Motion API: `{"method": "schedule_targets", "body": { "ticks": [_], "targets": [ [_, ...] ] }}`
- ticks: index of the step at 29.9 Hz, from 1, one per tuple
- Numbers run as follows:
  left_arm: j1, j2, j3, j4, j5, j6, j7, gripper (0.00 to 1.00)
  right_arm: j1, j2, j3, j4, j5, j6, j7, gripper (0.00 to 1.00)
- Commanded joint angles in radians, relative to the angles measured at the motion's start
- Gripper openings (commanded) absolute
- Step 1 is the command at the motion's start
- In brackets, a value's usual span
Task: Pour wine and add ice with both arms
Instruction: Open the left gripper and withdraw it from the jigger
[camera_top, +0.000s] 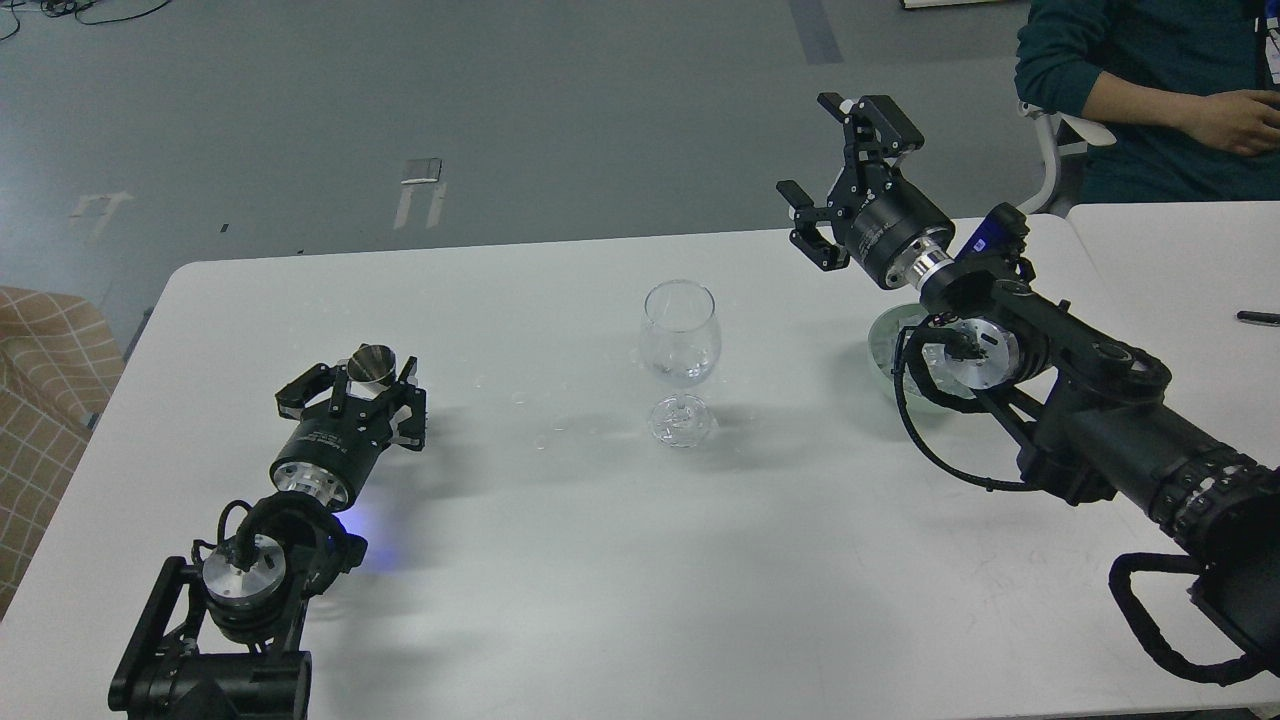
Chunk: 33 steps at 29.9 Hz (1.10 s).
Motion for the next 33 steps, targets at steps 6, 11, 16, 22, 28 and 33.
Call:
{"method": "schedule_targets", "body": {
  "ticks": [6, 11, 16, 22, 28, 33],
  "targets": [
    [0.003, 0.0, 0.005, 0.0, 0.003, -0.007, 0.002, 0.98, 0.0, 0.002, 0.0, 0.001, 0.0, 0.0, 0.0, 1.0],
    [0.017, 0.0, 0.009, -0.003, 0.003, -0.016, 0.012, 0.98, 0.0, 0.002, 0.0, 0.001, 0.0, 0.0, 0.0, 1.0],
    [0.065, 0.008, 0.011, -0.02, 0.003, -0.07, 0.047, 0.98, 0.0, -0.002, 0.0, 0.001, 0.0, 0.0, 0.0, 1.0],
    [0.127, 0.043, 0.008, -0.038, 0.002, -0.14, 0.089, 0.98, -0.003, 0.0, 0.0, 0.001, 0.0, 0.0, 0.0, 1.0],
    [0.198, 0.057, -0.006, -0.067, -0.002, -0.177, 0.112, 0.98, -0.003, 0.0, 0.0, 0.001, 0.0, 0.0, 0.0, 1.0],
    [0.205, 0.12, -0.056, -0.063, -0.011, -0.206, 0.104, 0.98, -0.003, -0.011, 0.0, 0.002, 0.0, 0.0, 0.0, 1.0]
  ]
}}
